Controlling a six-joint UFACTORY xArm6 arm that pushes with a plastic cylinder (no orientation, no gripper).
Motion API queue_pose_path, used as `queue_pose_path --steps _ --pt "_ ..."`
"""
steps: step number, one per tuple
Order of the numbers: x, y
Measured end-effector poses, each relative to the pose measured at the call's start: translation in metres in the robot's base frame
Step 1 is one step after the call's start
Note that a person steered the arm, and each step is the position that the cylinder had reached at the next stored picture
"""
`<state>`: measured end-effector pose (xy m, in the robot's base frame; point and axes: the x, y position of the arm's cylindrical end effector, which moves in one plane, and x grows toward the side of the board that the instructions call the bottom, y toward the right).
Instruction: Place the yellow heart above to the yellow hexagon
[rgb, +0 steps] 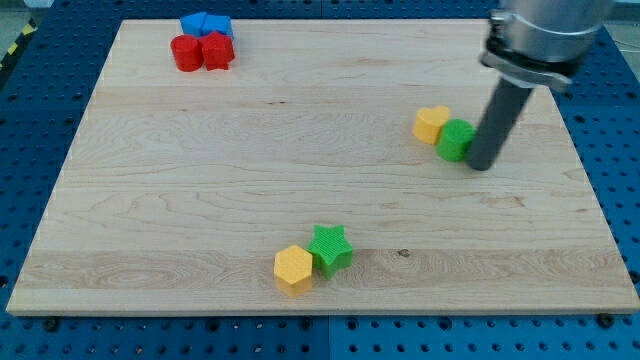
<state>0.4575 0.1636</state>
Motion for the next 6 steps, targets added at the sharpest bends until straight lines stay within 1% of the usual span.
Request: queue_pose_path --steps 1,2,4,5,6 --pt "-0.005 0.027" --pt "-0.030 0.050" --pt "-0.069 0.003" --pt "-0.064 -0.030" --pt "-0.034 -0.060"
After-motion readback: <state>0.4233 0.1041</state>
